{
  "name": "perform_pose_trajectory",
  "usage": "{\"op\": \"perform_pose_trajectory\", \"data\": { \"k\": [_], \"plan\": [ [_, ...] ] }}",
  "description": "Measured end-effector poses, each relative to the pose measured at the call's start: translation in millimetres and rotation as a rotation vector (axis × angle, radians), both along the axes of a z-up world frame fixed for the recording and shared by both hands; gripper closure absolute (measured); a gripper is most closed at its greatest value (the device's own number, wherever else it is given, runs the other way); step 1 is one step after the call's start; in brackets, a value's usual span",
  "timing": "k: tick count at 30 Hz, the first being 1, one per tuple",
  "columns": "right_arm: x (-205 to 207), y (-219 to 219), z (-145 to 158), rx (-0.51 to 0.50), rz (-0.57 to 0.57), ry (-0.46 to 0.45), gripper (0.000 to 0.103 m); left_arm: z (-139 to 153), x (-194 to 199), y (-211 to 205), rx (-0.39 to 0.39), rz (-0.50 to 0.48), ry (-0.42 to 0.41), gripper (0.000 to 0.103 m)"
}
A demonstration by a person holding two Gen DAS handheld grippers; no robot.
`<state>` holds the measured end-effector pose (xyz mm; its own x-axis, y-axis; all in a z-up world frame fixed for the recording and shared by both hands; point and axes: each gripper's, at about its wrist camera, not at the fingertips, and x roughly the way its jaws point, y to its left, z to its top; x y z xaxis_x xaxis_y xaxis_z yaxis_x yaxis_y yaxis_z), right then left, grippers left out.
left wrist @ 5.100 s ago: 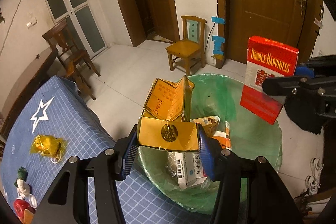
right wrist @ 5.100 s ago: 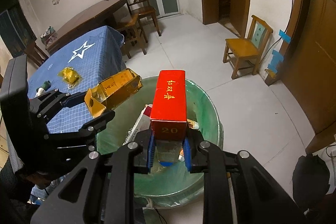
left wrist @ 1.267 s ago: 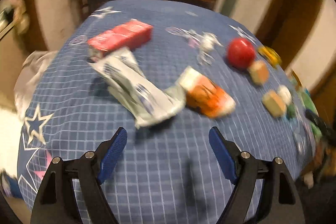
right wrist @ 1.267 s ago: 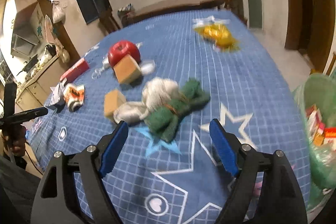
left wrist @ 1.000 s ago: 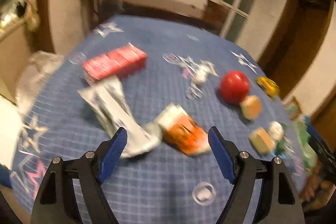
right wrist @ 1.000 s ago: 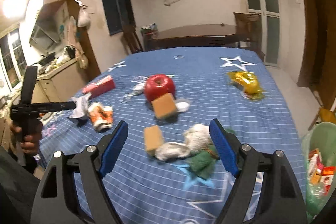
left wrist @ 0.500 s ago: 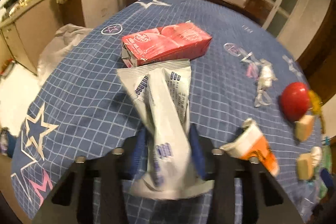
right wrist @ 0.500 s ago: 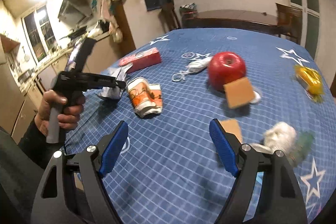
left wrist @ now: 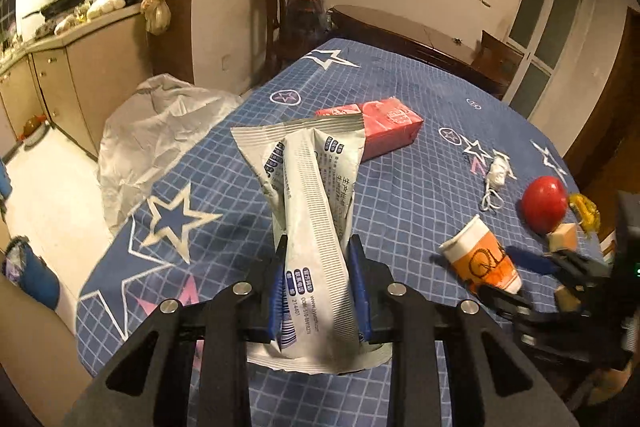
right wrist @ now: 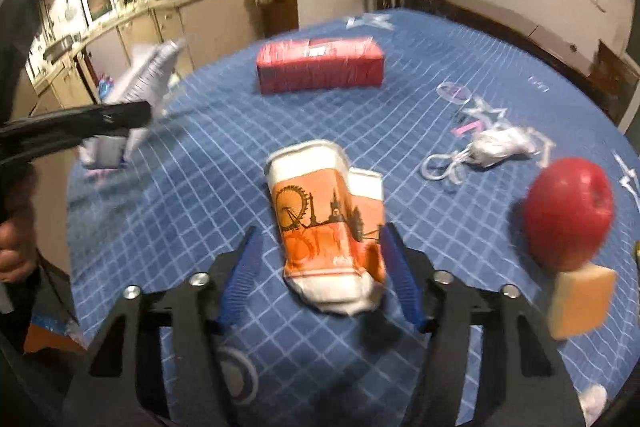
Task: Collect trash
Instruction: 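Grasp the orange paper cup with the right tool, then carry the wrapper and paper cup over the green bin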
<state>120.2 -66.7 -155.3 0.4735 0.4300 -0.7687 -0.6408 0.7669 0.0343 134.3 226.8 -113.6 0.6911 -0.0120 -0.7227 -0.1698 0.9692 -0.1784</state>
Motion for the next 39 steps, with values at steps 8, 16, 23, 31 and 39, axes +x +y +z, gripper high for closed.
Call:
{"op": "perform_pose_trajectory", "data": {
  "k": [8, 16, 23, 31, 39],
  "plan": [
    [-9.0, 10.4, -3.7, -0.062, -0.035, -0.073, 0.073, -0.1, -0.3, -5.5, 0.009, -0.007, -0.014, 0.073],
    [-46.9, -14.1, 27.1, 0.012, -0.095, -0.182, 0.073, 14.2, -5.8, -37.5, 0.080, -0.056, -0.059, 0.073],
    [-85.5, -67.4, 60.2, 0.087, -0.215, -0.255, 0.073, 22.0, -0.1, -90.7, 0.135, -0.158, -0.085, 0.073],
    [-112.4, -135.1, 82.5, 0.152, -0.382, -0.299, 0.073, 34.3, 4.2, -176.6, 0.210, -0.327, -0.126, 0.073],
    [-132.6, -207.3, 99.3, 0.144, -0.566, -0.355, 0.073, 48.8, 5.6, -271.7, 0.265, -0.495, -0.181, 0.073]
  ]
}}
